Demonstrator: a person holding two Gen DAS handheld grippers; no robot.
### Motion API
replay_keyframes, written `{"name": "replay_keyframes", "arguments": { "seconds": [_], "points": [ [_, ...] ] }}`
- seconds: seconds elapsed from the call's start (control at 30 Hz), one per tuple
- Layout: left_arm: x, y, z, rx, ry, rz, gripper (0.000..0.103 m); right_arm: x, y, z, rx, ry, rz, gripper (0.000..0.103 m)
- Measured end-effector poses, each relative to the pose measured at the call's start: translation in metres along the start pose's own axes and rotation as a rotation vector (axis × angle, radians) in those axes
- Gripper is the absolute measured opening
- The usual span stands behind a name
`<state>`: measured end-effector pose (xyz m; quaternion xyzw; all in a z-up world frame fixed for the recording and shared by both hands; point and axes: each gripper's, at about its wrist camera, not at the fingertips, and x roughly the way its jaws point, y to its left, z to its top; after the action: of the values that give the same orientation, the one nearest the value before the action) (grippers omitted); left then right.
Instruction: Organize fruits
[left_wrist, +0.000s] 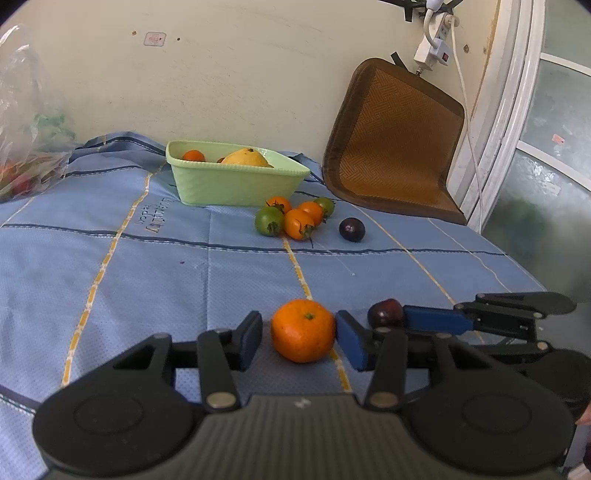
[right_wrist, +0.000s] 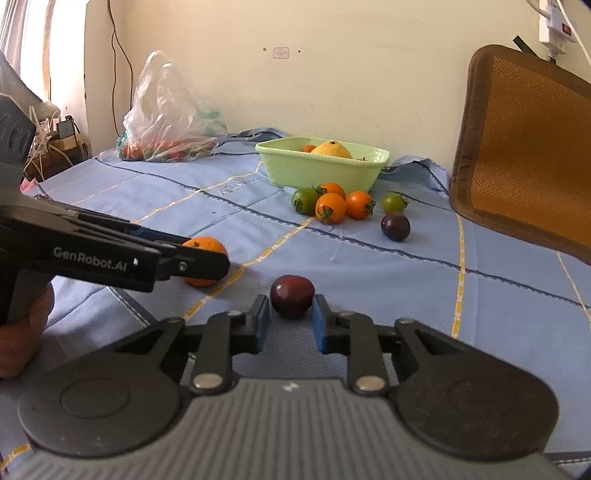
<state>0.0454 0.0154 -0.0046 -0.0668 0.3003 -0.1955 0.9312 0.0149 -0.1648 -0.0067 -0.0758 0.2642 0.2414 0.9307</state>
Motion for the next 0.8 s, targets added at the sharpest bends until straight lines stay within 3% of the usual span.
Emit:
{"name": "replay_keyframes", "arguments": {
  "seconds": [0.8],
  "points": [
    [-0.0001, 0.0002, 0.0008, -0.001, 0.0, 0.0, 0.045, -0.0001, -0.0012, -0.0001, 0.02, 0.002, 0.003, 0.029]
  ]
}}
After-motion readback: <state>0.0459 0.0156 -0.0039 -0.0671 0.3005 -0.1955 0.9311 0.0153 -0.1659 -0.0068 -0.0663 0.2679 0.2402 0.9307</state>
